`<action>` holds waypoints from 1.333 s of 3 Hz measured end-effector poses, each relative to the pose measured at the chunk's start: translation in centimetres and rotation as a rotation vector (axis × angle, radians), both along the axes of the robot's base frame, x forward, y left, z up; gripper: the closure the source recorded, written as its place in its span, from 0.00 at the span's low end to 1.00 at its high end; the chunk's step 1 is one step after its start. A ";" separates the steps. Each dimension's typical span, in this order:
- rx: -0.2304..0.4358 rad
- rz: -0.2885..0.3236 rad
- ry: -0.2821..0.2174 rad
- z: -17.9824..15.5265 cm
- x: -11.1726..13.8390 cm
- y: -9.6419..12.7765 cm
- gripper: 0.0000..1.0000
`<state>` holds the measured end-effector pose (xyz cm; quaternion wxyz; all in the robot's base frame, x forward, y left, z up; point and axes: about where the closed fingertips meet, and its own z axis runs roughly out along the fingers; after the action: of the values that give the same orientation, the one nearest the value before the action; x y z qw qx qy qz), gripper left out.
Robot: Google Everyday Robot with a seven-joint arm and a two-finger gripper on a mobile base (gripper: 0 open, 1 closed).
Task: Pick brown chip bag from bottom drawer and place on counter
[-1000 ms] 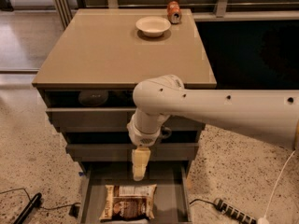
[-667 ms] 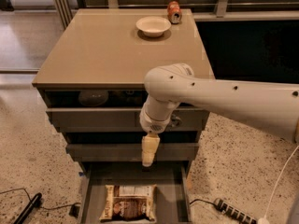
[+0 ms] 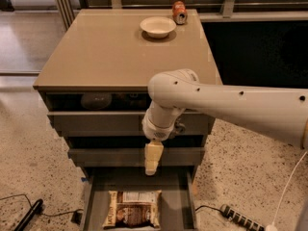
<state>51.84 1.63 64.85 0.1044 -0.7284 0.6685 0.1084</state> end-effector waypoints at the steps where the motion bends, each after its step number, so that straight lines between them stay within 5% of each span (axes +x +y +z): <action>1: 0.008 0.032 0.029 -1.6 -1.2 0.9 0.00; 3: -0.004 0.106 0.132 -8.0 -5.3 2.7 0.00; 4: -0.005 0.110 0.138 -8.4 -5.5 2.7 0.00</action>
Offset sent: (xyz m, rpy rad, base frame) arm -0.0403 0.0265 -0.0614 0.0077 0.1061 0.0927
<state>46.29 4.36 56.45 0.0501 -0.7551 0.6333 0.1622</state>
